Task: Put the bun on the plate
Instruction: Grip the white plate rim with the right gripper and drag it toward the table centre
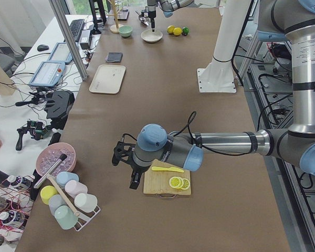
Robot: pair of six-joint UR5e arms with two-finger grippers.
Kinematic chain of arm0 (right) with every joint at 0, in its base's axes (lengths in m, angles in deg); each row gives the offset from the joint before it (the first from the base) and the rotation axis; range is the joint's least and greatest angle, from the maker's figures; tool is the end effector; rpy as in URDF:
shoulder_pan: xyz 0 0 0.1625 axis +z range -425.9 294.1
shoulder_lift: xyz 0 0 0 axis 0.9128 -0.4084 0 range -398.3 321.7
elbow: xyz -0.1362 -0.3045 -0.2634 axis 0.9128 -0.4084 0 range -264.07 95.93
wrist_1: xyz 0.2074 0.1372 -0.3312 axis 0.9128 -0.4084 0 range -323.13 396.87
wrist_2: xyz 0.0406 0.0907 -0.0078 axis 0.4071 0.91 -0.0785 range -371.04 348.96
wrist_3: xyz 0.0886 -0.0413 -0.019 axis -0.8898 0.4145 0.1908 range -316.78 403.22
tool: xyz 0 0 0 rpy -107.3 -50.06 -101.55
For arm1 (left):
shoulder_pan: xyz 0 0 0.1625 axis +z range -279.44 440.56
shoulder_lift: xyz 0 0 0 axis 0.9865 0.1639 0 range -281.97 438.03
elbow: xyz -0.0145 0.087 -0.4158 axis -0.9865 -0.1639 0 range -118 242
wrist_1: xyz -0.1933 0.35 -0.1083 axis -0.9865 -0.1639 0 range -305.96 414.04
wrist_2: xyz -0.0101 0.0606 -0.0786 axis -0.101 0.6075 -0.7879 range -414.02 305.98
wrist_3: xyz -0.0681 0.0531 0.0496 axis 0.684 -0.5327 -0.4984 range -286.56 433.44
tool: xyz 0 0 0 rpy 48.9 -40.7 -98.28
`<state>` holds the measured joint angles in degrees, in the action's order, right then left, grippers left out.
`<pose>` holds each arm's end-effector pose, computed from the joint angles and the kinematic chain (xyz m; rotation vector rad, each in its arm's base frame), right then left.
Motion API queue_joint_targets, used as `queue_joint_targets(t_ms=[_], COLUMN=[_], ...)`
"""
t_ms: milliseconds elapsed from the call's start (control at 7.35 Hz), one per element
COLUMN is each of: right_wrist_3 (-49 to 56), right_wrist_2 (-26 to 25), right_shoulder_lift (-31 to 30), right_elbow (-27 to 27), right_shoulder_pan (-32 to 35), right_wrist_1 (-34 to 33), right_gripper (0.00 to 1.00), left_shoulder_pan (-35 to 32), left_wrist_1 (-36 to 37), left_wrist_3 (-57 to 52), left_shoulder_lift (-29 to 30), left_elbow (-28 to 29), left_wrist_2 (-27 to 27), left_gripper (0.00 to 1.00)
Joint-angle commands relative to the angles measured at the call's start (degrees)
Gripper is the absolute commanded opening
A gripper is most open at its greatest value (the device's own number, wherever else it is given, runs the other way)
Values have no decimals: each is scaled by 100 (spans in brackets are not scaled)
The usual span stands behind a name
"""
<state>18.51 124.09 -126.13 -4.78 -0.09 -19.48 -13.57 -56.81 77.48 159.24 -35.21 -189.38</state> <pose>-0.1575 -0.5036 0.6668 0.0571 -0.8770 -0.1641 -0.0945 -0.4388 0.6265 0.3190 0.7831 -0.0011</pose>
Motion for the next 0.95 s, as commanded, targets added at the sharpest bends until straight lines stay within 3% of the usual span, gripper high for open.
queue_joint_targets(t_ms=[0,136,680,816], right_wrist_3=[1,10,-190,-679], right_wrist_2=[-118,-118,-40,265], right_shoulder_lift=[-41,-41,-33,11], right_elbow=[-1,8,122,253], right_shoulder_pan=[-33,-33,-33,10], right_wrist_1=[168,169,230,335], right_gripper=[27,0,0,0], left_shoulder_pan=[-9,0,-18,-18], left_wrist_1=[2,2,2,2], left_wrist_3=[9,17,17,17], left_shoulder_lift=[-9,-9,-9,-9], left_elbow=[-9,-27,-62,-71], left_wrist_2=[0,-9,-9,-9], left_gripper=[98,98,98,98])
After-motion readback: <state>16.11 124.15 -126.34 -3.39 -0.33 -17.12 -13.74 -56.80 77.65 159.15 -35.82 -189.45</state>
